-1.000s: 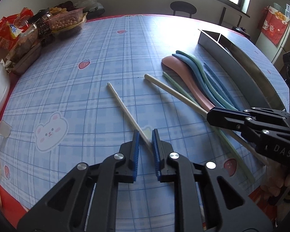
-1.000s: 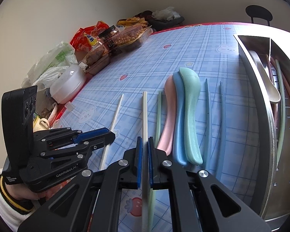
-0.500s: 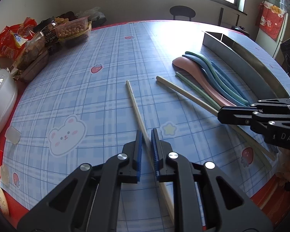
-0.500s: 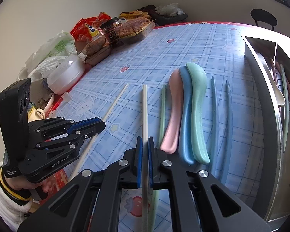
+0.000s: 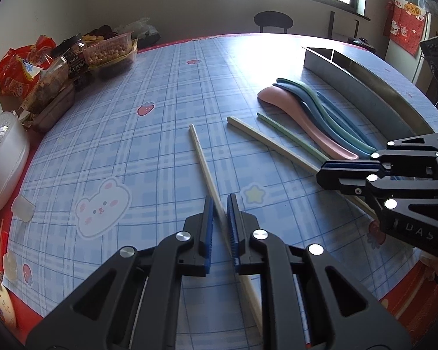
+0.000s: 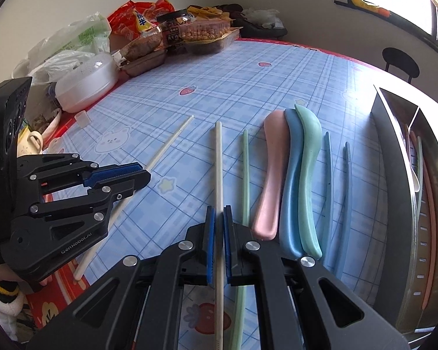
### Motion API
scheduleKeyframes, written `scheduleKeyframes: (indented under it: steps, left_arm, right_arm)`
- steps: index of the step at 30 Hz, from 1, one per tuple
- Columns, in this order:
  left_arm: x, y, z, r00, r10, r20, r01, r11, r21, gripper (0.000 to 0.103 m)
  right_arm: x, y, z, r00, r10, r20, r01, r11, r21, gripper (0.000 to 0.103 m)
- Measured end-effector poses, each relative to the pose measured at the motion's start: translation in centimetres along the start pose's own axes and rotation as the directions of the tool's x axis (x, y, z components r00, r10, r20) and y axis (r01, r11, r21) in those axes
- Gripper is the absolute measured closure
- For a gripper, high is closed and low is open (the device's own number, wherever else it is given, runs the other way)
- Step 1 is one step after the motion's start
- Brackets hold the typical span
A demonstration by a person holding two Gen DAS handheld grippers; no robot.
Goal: Organize utensils
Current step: 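Close the left tool on one white chopstick while the right tool grips another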
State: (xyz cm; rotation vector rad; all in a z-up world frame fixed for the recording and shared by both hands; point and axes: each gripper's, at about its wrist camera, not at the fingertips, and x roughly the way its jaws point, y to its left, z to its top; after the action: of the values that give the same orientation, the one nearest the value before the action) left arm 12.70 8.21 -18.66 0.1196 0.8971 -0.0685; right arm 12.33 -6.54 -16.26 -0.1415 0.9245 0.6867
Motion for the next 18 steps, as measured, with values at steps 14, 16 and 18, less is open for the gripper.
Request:
scheduleKeyframes:
  steps: [14, 16, 18]
  left_arm:
    - [0.2, 2.3, -0.1, 0.99, -0.141, 0.009, 0.142, 0.983, -0.114, 0.087]
    - [0.3, 2.6, -0.2, 0.988, -0.156, 0.011, 0.156, 0.98, -0.126, 0.087]
    - [0.2, 2.5, -0.2, 0.988, -0.156, 0.011, 0.156, 0.98, -0.126, 0.087]
  right_arm:
    - [0.1, 1.6, -0.1, 0.995, -0.103, -0.006, 0.102, 0.991, -0.091, 0.096]
    - [0.0, 1.7, -0.2, 0.995, -0.104, -0.01, 0.103, 0.99, -0.097, 0.096]
    - [0.0, 1.7, -0.1, 0.995, -0.102, -0.014, 0.1, 0.99, -0.099, 0.096]
